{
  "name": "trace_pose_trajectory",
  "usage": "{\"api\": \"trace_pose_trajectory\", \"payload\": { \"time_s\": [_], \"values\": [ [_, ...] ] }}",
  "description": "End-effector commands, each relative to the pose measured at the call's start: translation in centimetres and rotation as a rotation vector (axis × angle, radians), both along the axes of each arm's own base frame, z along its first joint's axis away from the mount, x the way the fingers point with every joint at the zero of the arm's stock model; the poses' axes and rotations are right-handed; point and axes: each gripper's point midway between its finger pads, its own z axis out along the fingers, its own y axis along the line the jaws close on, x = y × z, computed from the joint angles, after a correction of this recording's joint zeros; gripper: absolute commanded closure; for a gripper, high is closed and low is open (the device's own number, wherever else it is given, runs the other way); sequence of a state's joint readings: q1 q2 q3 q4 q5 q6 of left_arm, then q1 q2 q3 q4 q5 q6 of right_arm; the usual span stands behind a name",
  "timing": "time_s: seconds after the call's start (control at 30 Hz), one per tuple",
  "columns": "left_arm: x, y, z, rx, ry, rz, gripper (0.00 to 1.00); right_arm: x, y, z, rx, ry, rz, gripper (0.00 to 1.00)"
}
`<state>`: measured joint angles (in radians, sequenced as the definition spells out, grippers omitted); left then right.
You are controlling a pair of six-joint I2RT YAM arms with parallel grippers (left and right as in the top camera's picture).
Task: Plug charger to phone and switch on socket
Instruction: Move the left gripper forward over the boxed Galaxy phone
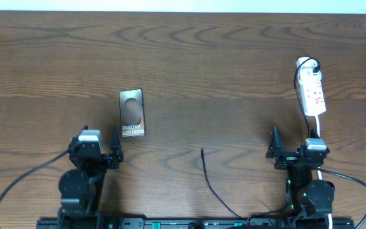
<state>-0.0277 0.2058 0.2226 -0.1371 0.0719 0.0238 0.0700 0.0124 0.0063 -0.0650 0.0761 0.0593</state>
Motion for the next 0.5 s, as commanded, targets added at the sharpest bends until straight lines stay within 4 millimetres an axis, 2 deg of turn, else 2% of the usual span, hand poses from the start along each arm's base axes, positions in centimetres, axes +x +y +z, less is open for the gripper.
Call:
{"api": "trace_pose_trajectory", "payload": {
  "time_s": [0.0, 0.17, 0.47],
  "values": [
    [0.8, 0.3, 2.8, 0.008, -0.002, 0.016, 0.25, 0.0, 0.3, -0.1, -0.012, 0.005, 0.014, 0.01],
    [2.7, 0.3, 5.0, 0.011, 0.086, 0.015, 0.25, 0.0, 0.3, -0.1, -0.012, 0.005, 0.014, 0.01],
    [6.4, 0.1, 7.7, 0.018, 0.401, 0.011, 0.25, 0.0, 0.3, -0.1, -0.012, 0.005, 0.014, 0.01]
  ]
}}
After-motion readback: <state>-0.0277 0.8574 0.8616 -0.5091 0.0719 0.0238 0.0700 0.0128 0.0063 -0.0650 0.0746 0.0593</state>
